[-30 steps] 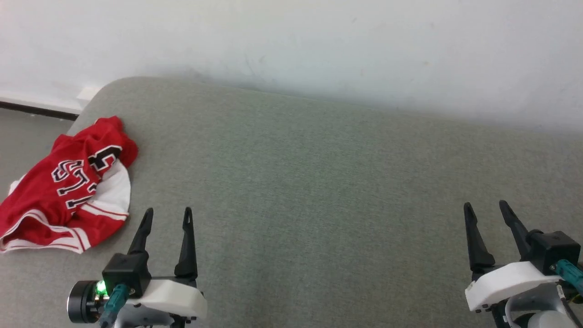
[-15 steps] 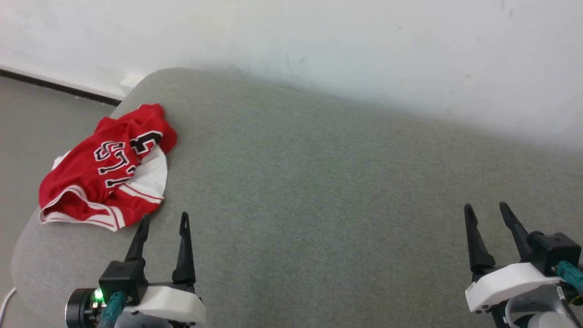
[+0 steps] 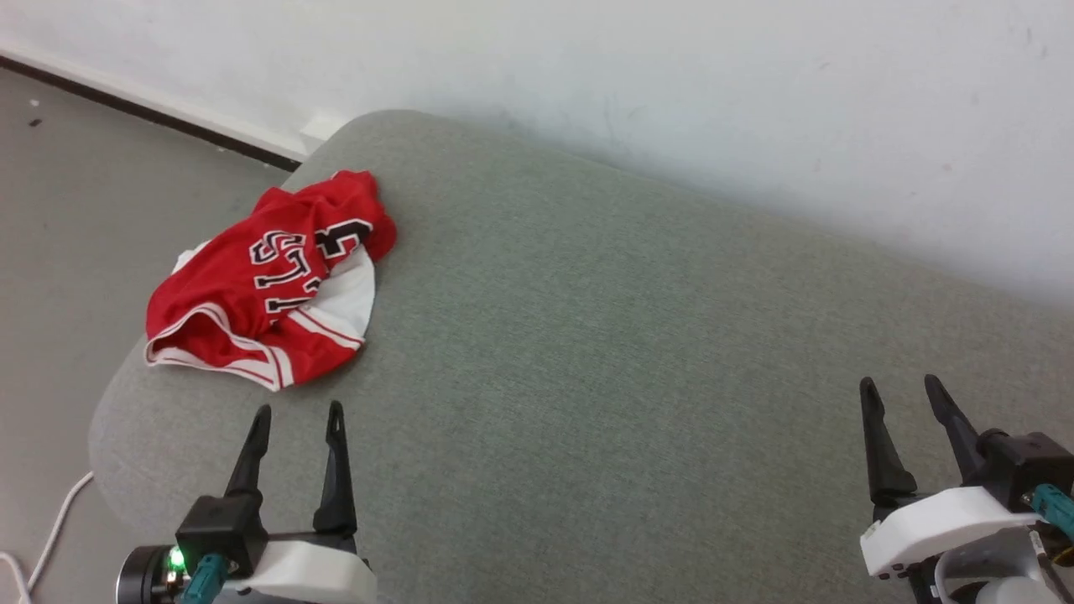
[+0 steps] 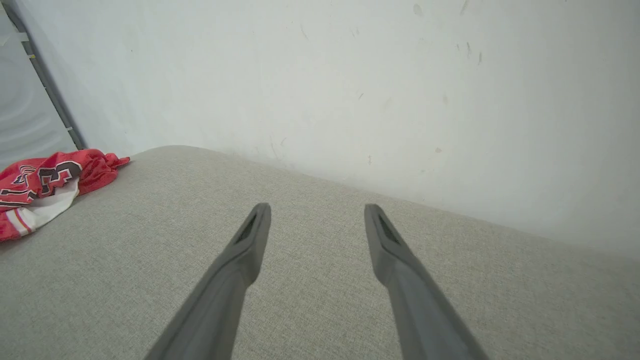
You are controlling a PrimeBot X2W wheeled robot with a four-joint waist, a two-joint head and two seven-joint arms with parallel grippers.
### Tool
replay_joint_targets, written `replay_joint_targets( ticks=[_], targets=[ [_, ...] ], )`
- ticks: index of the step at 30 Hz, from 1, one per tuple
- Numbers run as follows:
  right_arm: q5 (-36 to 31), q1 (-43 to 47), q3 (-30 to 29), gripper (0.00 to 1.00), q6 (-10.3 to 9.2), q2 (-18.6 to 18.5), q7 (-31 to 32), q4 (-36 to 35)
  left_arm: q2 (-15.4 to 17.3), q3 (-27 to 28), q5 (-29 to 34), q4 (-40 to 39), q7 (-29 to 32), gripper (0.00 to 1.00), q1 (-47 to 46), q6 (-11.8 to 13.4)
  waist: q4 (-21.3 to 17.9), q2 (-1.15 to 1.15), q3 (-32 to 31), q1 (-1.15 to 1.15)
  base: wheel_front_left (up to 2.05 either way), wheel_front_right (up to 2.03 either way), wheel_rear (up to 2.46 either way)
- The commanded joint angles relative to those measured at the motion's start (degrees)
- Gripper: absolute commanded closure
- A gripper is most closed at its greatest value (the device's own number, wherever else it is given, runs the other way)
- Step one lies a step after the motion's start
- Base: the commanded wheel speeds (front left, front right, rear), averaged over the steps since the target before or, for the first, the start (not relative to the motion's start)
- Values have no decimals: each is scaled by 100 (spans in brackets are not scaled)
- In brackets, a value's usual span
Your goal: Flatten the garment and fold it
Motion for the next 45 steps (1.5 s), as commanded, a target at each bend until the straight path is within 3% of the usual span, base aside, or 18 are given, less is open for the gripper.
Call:
replay_joint_targets(
  ticks=[1,24,35,39,45],
  targets=[
    [55,53,-17,0,-4,16,-60,16,39,-14,-44,-46,-60,0,93,46,104,0,-28,0,0,0,0],
    [84,30,-147,0,-5,20,-120,24,132,-55,-258,-180,-306,0,165,202,696,0,84,0,0,0,0],
    [78,33,-141,0,-5,21,-111,-95,153,-107,-288,-140,-331,0,151,226,666,0,119,0,0,0,0],
    [65,50,-169,0,-5,21,-95,-134,106,-107,-541,-331,-193,0,31,181,676,0,158,0,0,0,0],
    [-2,18,-220,0,-5,21,-25,-281,379,-26,-798,-903,445,0,-761,-42,753,0,347,0,0,0,0]
  ],
)
